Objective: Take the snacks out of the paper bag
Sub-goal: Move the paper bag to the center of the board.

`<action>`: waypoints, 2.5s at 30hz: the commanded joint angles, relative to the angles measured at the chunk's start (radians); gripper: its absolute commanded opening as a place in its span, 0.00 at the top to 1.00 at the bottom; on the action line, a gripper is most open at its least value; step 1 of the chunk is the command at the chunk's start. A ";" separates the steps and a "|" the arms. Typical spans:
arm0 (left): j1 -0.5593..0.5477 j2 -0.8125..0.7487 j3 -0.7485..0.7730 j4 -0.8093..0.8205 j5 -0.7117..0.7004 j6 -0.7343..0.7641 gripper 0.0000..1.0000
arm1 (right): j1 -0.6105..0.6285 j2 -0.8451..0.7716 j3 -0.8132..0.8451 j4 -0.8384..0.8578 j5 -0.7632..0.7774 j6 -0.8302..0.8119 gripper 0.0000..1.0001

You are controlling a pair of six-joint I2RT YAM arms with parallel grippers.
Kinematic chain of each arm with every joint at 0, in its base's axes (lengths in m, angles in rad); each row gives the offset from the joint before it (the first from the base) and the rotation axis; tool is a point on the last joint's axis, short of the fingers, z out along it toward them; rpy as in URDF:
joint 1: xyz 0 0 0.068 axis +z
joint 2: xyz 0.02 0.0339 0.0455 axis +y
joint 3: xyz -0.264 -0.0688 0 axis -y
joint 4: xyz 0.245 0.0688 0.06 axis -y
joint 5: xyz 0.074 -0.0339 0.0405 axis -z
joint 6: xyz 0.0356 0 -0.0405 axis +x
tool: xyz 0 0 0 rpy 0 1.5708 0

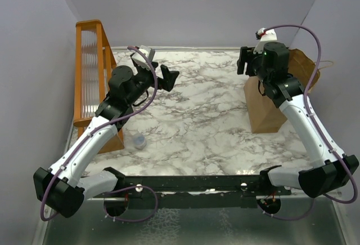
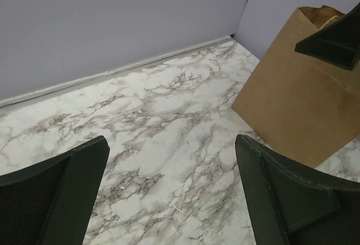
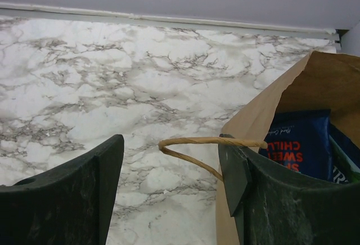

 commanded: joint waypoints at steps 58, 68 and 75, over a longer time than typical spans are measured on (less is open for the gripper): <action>-0.007 0.011 0.001 -0.006 -0.004 -0.001 0.03 | 0.183 -0.101 0.149 0.046 0.051 -0.102 0.06; -0.007 0.018 0.002 -0.010 -0.007 0.004 0.03 | 0.071 -0.012 0.139 0.065 0.272 0.018 0.01; -0.007 0.027 0.003 -0.011 -0.002 0.006 0.03 | -0.171 -0.014 0.088 0.056 -0.097 0.189 0.01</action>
